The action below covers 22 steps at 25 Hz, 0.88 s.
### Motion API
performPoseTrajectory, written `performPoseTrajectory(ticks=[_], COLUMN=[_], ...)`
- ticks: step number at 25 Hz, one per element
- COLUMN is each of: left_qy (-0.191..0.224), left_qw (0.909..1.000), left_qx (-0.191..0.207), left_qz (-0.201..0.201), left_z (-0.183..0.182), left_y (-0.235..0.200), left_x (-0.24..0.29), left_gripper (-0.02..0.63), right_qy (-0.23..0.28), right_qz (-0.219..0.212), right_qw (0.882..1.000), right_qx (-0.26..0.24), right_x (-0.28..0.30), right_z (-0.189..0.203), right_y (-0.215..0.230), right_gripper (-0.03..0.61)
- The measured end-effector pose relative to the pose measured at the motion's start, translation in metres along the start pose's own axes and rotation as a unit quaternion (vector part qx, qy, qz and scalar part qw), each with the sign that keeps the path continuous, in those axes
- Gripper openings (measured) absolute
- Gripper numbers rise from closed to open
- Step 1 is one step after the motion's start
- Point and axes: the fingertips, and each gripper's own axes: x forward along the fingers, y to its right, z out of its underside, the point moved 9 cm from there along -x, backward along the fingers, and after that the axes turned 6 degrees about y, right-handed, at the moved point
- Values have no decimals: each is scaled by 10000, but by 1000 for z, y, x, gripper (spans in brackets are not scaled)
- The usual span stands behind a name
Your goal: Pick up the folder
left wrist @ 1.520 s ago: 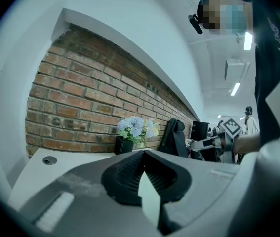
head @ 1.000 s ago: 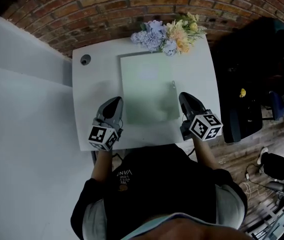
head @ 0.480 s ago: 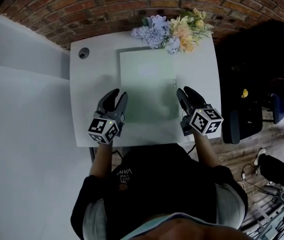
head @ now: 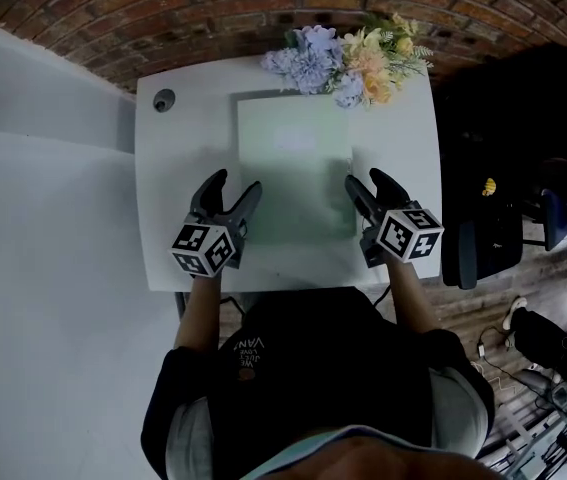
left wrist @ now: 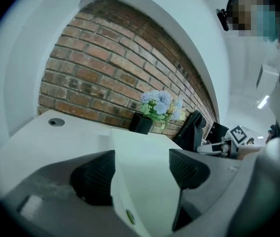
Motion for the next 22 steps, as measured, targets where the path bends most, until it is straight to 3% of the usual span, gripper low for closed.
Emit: performPoseTrajectory(ticks=[8, 15, 22], left_qy=[-288, -655, -1036], left_qw=[9975, 9939, 9871], left_qx=[-647, -882, -1217], left_qz=[9, -107, 21], left_z=[15, 27, 40], left_y=[-14, -23, -25], left_x=[13, 23, 33], left_gripper=[400, 425, 426], right_qy=[-324, -721, -921], right_qz=[40, -49, -132], right_qw=[9994, 9969, 9935], right_qx=[-90, 319, 648], right_x=[17, 31, 42], right_z=[9, 19, 28], right_y=[12, 20, 26], right_gripper=[302, 376, 391])
